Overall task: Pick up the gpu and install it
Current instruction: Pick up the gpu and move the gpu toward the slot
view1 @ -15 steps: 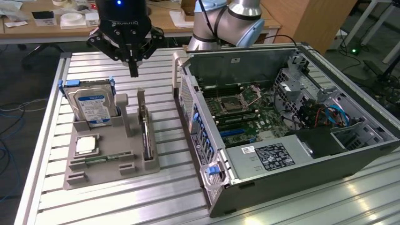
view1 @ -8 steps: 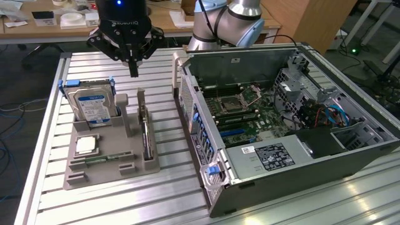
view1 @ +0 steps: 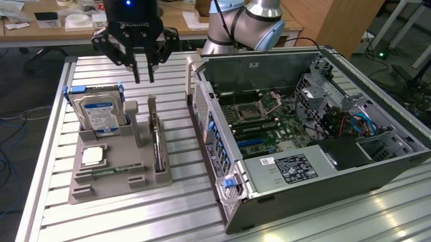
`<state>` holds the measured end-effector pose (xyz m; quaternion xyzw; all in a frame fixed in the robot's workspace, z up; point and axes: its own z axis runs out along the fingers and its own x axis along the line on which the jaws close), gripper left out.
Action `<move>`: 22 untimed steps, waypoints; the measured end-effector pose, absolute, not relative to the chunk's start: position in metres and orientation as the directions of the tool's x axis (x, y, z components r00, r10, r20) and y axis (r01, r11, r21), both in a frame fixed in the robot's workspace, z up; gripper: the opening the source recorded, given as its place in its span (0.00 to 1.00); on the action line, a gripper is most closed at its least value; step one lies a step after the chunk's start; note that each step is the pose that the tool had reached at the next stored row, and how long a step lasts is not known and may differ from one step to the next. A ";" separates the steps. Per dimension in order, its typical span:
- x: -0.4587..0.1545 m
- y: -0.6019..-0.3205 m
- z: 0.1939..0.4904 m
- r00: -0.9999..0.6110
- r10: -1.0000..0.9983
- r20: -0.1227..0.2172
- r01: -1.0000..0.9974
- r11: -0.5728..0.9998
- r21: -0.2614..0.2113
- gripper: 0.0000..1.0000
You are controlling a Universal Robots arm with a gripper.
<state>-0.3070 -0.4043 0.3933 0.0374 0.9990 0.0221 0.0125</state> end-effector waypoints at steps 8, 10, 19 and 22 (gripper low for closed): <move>-0.309 -0.404 0.392 -0.997 0.067 -0.023 0.066 0.997 0.045 0.58; -0.310 -0.405 0.392 -0.998 0.054 -0.023 0.053 0.998 0.044 0.65; -0.310 -0.407 0.385 -0.998 0.050 -0.023 0.049 0.998 0.038 0.65; -0.310 -0.407 0.379 -0.998 0.050 -0.023 0.049 0.998 0.038 0.65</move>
